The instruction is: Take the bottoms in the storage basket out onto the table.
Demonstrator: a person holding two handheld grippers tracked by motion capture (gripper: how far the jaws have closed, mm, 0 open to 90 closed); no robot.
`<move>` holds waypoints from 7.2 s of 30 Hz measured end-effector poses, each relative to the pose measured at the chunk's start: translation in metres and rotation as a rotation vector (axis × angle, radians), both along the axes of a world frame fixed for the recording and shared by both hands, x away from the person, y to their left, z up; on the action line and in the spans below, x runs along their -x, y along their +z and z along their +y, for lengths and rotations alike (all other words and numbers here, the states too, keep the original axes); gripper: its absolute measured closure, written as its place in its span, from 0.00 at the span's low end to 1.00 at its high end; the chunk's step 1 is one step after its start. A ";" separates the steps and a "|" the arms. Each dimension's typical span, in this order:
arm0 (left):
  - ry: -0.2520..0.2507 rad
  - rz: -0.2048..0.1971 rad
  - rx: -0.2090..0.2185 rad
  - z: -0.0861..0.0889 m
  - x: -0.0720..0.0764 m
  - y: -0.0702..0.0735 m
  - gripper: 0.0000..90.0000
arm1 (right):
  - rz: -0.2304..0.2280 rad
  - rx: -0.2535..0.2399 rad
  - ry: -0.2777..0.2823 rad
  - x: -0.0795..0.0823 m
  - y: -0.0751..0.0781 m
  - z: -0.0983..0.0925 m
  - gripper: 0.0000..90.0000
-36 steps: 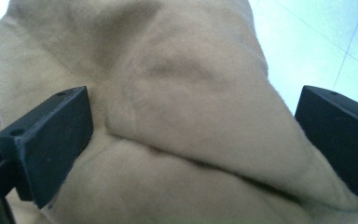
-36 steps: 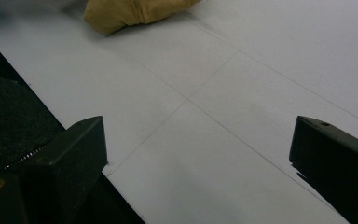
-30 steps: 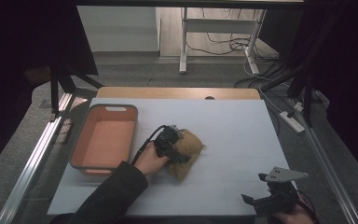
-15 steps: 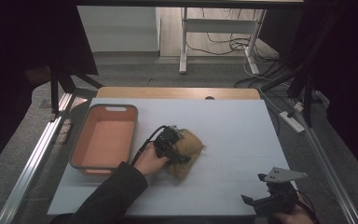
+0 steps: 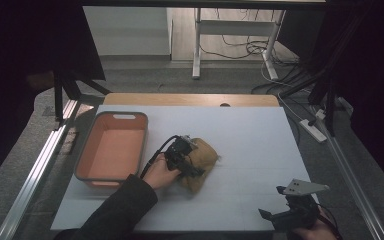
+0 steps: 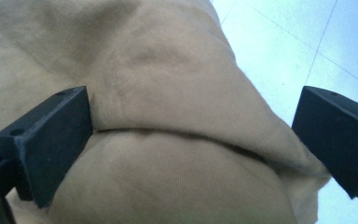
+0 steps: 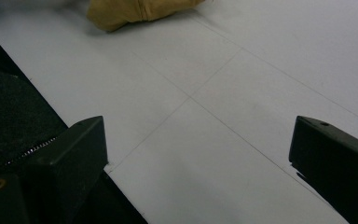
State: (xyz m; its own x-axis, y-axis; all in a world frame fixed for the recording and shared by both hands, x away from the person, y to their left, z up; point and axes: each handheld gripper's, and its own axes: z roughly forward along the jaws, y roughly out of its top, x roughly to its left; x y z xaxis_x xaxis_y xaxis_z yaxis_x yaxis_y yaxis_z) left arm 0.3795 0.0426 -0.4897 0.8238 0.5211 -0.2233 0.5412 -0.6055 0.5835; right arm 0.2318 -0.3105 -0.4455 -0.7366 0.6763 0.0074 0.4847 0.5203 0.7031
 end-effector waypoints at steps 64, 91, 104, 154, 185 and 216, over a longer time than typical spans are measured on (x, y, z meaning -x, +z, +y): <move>-0.016 -0.025 0.048 0.024 0.024 0.022 0.00 | 0.004 -0.002 0.002 -0.001 0.000 0.000 0.05; -0.017 -0.026 0.053 0.032 0.034 0.030 0.00 | 0.009 -0.002 0.011 -0.003 0.000 0.002 0.05; -0.012 -0.017 0.055 0.038 0.039 0.031 0.00 | 0.012 -0.003 0.011 -0.003 0.000 0.002 0.05; -0.051 -0.031 0.097 0.042 0.073 0.038 0.00 | 0.009 -0.001 0.009 -0.003 0.000 0.002 0.05; -0.034 -0.027 0.132 0.056 0.094 0.039 0.00 | 0.010 -0.002 0.013 -0.003 0.000 0.002 0.05; -0.226 -0.096 -0.186 0.025 0.123 0.015 0.03 | 0.016 0.018 0.038 -0.003 -0.001 0.005 0.05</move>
State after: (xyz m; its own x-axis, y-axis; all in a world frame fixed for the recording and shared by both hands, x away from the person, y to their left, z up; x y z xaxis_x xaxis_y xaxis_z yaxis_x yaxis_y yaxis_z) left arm 0.2568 0.0676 -0.4748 0.9361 0.3471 -0.0563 0.3283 -0.8055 0.4933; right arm 0.2345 -0.3058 -0.4466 -0.7614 0.6482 0.0072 0.4754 0.5509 0.6859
